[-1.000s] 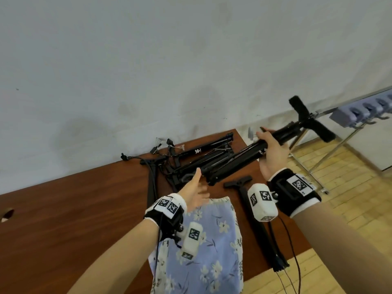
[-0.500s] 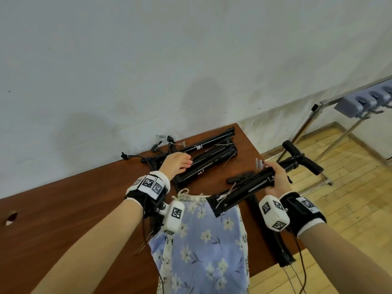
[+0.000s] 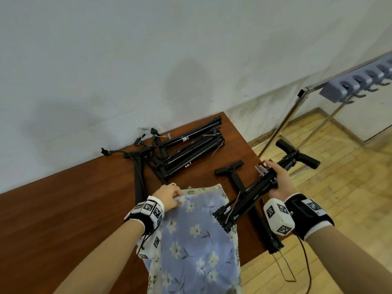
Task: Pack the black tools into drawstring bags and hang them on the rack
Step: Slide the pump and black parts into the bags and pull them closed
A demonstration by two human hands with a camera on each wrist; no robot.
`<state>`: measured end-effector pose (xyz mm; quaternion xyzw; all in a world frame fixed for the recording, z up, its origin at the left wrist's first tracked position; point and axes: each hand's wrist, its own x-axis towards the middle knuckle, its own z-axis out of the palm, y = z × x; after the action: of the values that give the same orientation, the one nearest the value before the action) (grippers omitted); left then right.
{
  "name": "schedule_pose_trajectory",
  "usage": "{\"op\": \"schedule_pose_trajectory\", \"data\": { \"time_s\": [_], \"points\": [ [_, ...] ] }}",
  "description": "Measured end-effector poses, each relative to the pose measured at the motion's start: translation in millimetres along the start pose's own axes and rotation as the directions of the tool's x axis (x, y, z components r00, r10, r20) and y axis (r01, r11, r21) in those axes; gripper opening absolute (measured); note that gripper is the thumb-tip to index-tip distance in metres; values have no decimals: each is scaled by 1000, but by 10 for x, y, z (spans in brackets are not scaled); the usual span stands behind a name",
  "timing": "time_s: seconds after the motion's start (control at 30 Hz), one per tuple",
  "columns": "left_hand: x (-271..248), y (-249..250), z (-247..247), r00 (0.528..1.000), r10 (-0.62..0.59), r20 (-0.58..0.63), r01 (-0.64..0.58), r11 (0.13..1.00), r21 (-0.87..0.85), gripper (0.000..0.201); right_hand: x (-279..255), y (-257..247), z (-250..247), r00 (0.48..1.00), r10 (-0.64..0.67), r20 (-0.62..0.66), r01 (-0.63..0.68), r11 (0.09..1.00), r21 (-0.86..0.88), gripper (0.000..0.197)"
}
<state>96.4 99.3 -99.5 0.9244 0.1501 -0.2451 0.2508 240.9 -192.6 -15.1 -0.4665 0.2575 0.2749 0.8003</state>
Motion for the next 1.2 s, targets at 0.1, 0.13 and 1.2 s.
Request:
{"op": "schedule_pose_trajectory", "data": {
  "time_s": [0.1,0.13,1.2],
  "points": [
    [-100,170,-325,995,63,-79,-70,993,-90,18,-31,-41,-20,1000,8,16,-8,1000,4,12],
    [-152,233,-475,990,94,-107,-105,989,-104,20,-56,-60,-16,1000,8,20,-8,1000,5,13],
    [-717,197,294,983,50,-174,-21,986,168,18,-420,208,110,961,246,123,-207,941,-267,12]
  ]
}}
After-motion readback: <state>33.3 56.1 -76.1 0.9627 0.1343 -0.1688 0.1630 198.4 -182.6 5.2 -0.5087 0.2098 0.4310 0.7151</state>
